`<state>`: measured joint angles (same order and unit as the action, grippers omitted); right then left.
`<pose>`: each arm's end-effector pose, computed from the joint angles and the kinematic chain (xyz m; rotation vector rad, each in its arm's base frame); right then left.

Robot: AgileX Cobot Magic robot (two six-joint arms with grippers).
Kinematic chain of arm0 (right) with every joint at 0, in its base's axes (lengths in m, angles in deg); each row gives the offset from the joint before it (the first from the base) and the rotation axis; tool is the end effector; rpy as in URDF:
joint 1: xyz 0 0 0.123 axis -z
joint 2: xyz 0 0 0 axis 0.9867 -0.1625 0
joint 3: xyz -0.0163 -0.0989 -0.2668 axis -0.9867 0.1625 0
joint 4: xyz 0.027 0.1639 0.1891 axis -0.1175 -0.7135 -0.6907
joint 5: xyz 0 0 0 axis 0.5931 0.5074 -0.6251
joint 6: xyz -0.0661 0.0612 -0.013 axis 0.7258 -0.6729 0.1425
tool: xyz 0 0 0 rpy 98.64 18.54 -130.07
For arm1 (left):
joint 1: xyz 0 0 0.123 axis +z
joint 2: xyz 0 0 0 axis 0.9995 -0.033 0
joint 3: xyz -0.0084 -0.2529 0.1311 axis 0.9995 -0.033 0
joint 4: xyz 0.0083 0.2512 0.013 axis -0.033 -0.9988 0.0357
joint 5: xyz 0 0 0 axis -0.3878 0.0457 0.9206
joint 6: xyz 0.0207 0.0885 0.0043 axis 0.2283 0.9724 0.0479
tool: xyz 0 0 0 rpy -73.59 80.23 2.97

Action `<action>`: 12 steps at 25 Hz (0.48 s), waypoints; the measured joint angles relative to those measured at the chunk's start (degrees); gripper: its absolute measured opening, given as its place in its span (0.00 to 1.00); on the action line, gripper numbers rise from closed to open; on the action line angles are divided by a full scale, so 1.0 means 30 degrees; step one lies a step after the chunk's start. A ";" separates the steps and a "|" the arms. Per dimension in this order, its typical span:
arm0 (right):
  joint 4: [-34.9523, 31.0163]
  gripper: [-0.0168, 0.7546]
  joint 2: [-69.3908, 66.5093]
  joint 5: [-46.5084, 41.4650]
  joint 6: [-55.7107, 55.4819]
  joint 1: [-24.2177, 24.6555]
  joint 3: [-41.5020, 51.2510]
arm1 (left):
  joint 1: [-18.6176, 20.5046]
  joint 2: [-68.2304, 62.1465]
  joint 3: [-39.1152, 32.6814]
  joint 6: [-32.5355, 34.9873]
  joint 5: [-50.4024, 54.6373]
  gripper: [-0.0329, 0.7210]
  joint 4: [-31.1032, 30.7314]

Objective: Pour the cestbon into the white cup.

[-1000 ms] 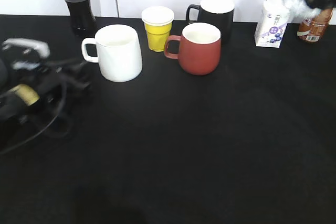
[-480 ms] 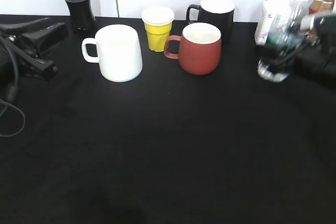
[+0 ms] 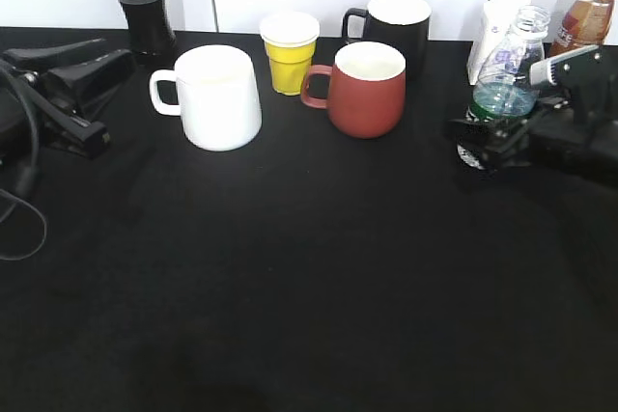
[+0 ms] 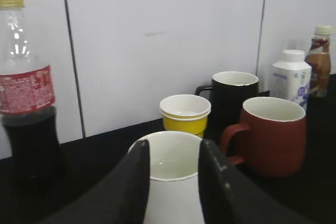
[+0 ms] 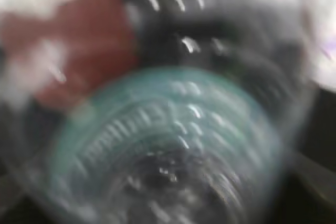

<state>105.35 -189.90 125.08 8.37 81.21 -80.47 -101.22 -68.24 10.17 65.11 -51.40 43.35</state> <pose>0.3370 0.0481 0.1190 -0.5103 1.8688 0.4910 0.2426 -0.0902 0.2023 0.4632 1.4952 -0.4710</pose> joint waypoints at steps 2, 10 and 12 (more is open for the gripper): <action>0.0239 0.87 0.0781 -0.1454 -0.0432 0.0000 0.0000 | 0.0000 0.0000 0.0000 0.0000 0.0593 0.37 -0.0020; 0.6285 0.86 0.3636 -0.6573 -0.6649 0.0000 0.0036 | 0.0000 0.0000 0.0000 -0.0022 0.4150 0.37 -0.0039; 0.8221 0.86 0.4771 -0.7687 -0.8320 0.0000 0.0053 | 0.0000 0.0040 0.0000 -0.0283 0.5098 0.37 -0.0039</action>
<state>130.01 -175.59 102.02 -16.59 81.21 -80.31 -101.22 -68.12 10.17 64.27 -36.11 43.23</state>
